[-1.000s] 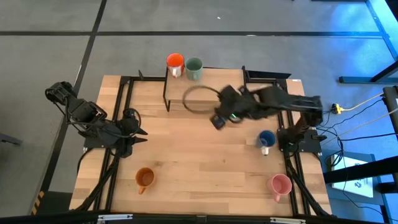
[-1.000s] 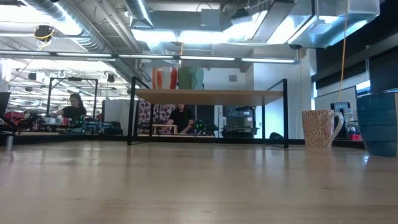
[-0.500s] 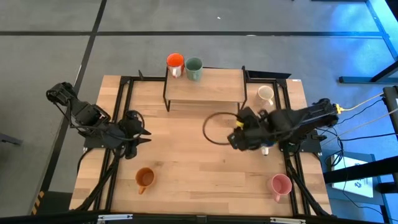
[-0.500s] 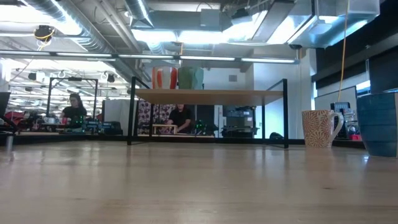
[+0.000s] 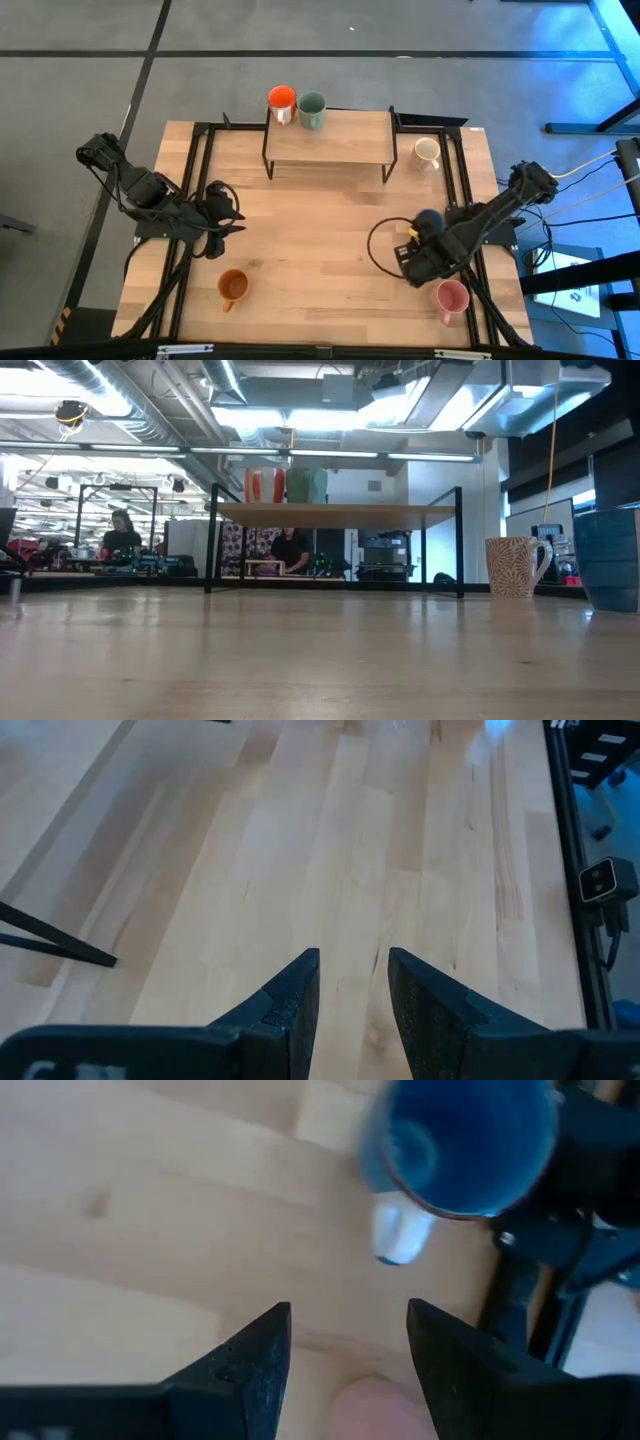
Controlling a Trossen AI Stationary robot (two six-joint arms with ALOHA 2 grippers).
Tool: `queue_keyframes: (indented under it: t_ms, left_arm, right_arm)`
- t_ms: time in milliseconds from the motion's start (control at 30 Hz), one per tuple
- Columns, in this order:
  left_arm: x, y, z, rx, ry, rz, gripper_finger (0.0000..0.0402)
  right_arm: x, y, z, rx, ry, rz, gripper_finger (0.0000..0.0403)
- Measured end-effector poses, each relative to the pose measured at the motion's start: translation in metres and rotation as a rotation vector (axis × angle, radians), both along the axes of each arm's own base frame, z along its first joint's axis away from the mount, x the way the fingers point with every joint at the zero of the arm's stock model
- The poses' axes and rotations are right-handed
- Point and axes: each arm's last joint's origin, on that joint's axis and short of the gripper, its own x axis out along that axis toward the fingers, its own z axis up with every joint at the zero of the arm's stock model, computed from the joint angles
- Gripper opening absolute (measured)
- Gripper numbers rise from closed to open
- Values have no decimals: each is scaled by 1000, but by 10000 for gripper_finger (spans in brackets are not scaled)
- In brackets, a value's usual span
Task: Place coffee mugs
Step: Put the blue mug on the shelf
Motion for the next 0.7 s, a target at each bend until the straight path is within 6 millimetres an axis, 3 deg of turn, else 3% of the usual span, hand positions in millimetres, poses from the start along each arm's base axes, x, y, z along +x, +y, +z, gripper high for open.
queue_keyframes:
  t_ms: [400,700]
  left_arm:
    - [0,0,0,1,1,-1,115]
    - [0,0,0,1,1,0,115]
  right_arm:
    - [-25,0,-66,-105,33,-193,186]
    - [-31,-10,-94,-160,7,-204,186]
